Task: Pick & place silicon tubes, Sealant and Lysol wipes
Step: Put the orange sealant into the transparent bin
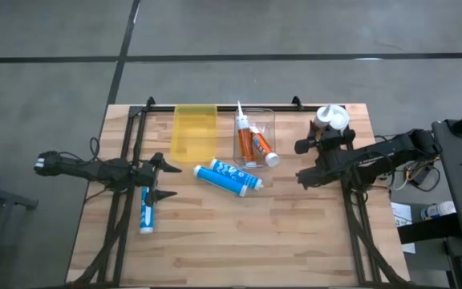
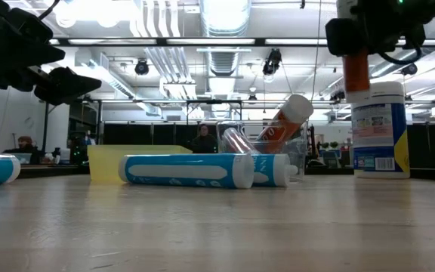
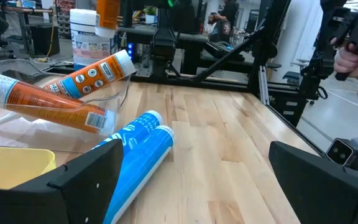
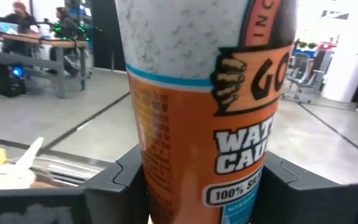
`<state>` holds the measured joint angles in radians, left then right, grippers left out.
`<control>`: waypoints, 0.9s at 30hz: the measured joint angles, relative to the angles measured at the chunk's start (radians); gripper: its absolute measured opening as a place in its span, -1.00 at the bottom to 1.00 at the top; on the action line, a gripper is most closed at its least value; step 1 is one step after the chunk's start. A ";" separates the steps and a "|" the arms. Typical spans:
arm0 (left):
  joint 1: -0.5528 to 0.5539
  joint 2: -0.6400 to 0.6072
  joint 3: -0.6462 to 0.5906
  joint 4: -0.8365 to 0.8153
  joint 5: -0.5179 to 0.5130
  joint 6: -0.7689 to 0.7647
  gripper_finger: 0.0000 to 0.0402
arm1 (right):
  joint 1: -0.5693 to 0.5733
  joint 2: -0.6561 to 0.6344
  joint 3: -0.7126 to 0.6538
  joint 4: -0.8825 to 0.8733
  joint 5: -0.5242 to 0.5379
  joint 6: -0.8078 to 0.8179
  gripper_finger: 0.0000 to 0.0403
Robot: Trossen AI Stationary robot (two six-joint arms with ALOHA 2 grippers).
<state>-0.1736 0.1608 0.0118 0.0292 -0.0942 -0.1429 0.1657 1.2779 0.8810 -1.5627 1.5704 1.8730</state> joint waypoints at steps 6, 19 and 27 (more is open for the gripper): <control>0.000 0.000 0.000 0.000 0.000 0.000 0.98 | -0.003 -0.011 -0.004 -0.009 0.003 0.027 -0.13; 0.000 0.000 0.000 0.000 0.000 0.000 0.98 | -0.026 -0.013 -0.014 -0.008 0.001 0.008 -0.13; 0.000 0.000 0.000 0.000 0.000 0.000 0.98 | -0.021 -0.011 -0.024 -0.008 0.000 0.009 -0.13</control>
<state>-0.1738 0.1608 0.0116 0.0292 -0.0944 -0.1427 0.1449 1.2671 0.8575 -1.5712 1.5704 1.8816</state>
